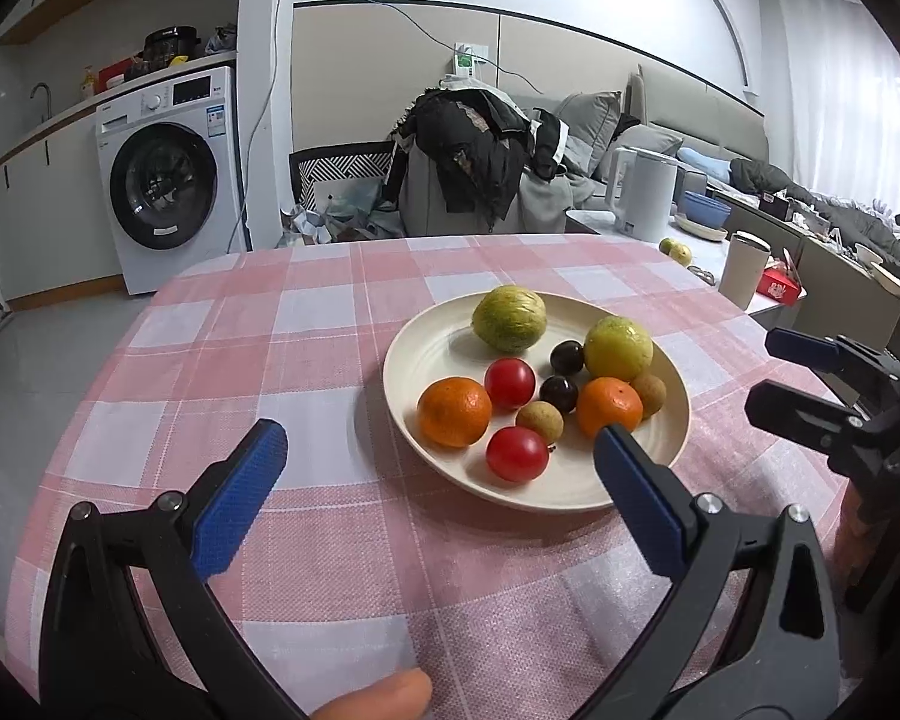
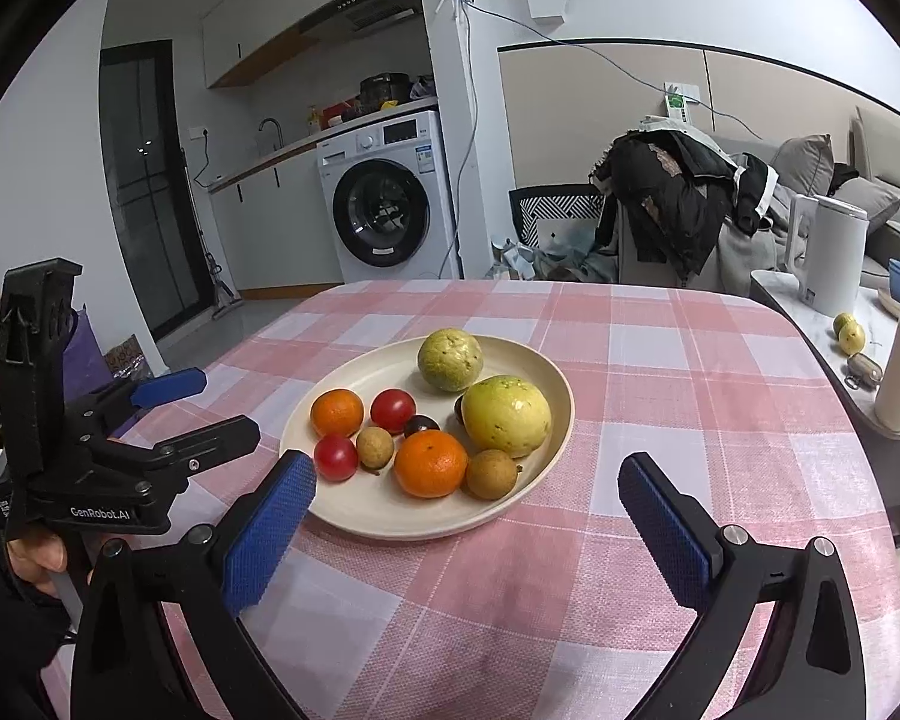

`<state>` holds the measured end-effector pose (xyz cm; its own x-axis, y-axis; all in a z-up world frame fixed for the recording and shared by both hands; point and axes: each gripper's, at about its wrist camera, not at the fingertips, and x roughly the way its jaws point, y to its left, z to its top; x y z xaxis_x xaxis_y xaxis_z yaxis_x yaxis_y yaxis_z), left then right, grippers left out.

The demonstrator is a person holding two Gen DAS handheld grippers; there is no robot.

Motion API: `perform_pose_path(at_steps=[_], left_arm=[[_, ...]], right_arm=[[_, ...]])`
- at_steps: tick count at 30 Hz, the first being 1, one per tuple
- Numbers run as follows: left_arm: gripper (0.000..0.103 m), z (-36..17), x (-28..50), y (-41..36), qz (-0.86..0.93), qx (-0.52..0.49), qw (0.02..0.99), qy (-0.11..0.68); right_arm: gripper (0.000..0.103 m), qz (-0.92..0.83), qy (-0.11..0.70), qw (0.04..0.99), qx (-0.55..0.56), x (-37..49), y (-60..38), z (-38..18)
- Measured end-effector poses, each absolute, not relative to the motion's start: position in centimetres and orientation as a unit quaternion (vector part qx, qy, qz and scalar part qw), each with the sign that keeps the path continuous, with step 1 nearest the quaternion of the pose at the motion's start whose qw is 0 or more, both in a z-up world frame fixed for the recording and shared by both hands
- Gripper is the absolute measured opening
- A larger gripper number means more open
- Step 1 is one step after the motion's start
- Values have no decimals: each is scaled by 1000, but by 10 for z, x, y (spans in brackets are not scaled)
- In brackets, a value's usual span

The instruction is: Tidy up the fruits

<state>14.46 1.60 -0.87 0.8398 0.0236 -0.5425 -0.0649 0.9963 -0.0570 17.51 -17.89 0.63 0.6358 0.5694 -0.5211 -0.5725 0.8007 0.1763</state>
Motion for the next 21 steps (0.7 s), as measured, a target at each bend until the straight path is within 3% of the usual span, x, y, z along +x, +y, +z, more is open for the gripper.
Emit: perform_pose_path(at_steps=[21], left_arm=[[102,-9,147,18,19,-41,959,280]], right_arm=[[103,319,264,910,-13,165,-175,10]])
